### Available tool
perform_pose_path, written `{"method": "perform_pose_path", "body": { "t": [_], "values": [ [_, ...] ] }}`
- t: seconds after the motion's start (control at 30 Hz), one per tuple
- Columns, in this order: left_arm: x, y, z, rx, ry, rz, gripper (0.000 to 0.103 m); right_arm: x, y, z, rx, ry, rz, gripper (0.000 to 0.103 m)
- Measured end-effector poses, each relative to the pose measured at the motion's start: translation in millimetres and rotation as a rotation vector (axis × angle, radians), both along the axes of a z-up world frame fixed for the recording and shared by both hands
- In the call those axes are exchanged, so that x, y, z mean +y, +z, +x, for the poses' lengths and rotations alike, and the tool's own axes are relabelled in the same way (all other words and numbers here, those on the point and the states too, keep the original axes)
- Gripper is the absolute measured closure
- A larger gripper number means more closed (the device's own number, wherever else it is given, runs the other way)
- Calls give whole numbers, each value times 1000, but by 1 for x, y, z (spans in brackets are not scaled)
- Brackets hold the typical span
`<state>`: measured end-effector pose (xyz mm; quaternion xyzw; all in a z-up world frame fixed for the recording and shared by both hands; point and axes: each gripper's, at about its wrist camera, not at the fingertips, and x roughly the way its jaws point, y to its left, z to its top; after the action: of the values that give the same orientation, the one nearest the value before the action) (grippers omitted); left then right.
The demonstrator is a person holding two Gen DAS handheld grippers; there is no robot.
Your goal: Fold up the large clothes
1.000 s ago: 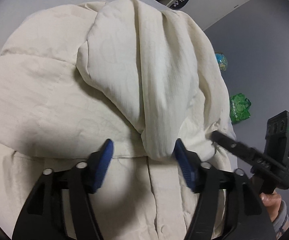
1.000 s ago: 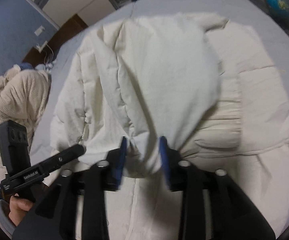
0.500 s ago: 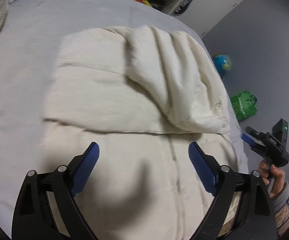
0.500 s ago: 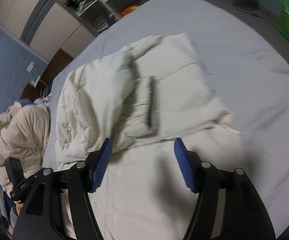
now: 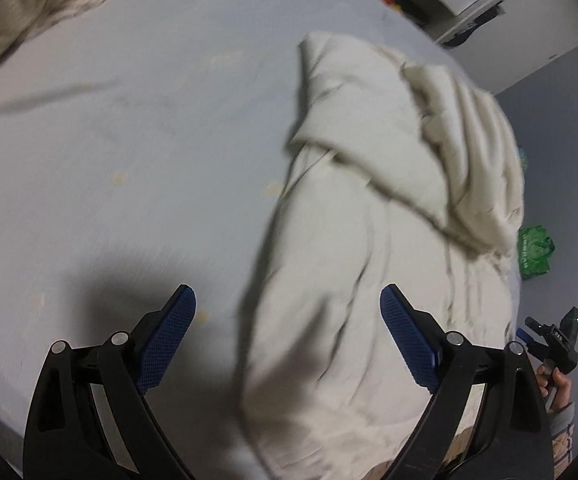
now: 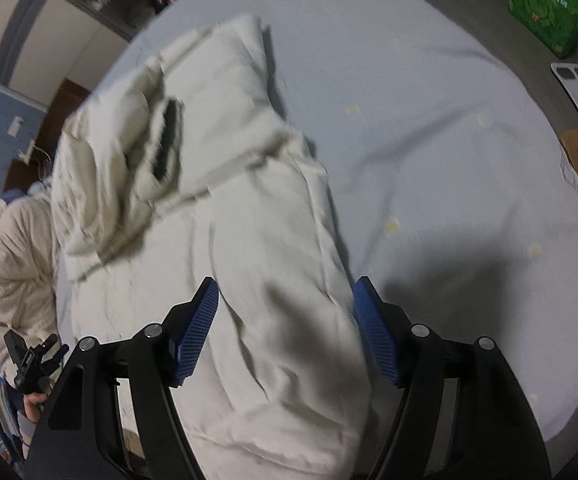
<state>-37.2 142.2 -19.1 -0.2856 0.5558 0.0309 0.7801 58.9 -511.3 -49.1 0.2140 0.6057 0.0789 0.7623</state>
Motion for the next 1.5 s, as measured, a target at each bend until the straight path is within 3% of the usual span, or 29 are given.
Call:
{"method": "perform_pose_path", "body": {
  "t": [0.1,0.23,0.3,0.47,0.6,0.77,0.83,0.87,0.9,0.97,1.0,1.17,1.27,1.33,1.5],
  "values": [
    [-4,-17,-9,78,-10,-14,13,1,-5,-9,36,28,-15,36],
    [-21,-32,-19,171,-71,39,13,8,-9,-22,67,88,-18,36],
    [-30,-31,-23,178,-102,53,13,9,-12,-29,87,118,-11,36],
    [-62,-32,-33,207,-204,-7,13,9,-25,-42,171,159,12,36],
    [-86,-34,-40,237,-280,14,12,11,-26,-49,193,196,29,36],
    [-110,-33,-48,232,-343,-27,12,20,-23,-57,205,258,60,36],
    [-112,-31,-50,213,-341,-49,17,24,-15,-60,181,295,105,34],
    [-113,-32,-52,208,-333,-50,27,27,-9,-63,162,316,147,34],
    [-111,-31,-50,203,-322,-62,45,28,-5,-63,149,328,173,34],
    [-106,-28,-49,179,-300,-100,66,30,6,-66,114,356,245,34],
    [-106,-25,-47,158,-296,-118,71,30,12,-66,94,364,281,34],
    [-100,-12,-43,39,-275,-231,84,36,32,-68,24,397,366,37],
    [-93,-2,-41,-37,-257,-320,86,44,30,-70,28,415,306,53],
    [-95,11,-38,-113,-259,-381,87,42,28,-69,24,396,288,79],
    [-85,40,-33,-286,-247,-498,87,25,55,-64,-146,344,381,83]
  ]
}}
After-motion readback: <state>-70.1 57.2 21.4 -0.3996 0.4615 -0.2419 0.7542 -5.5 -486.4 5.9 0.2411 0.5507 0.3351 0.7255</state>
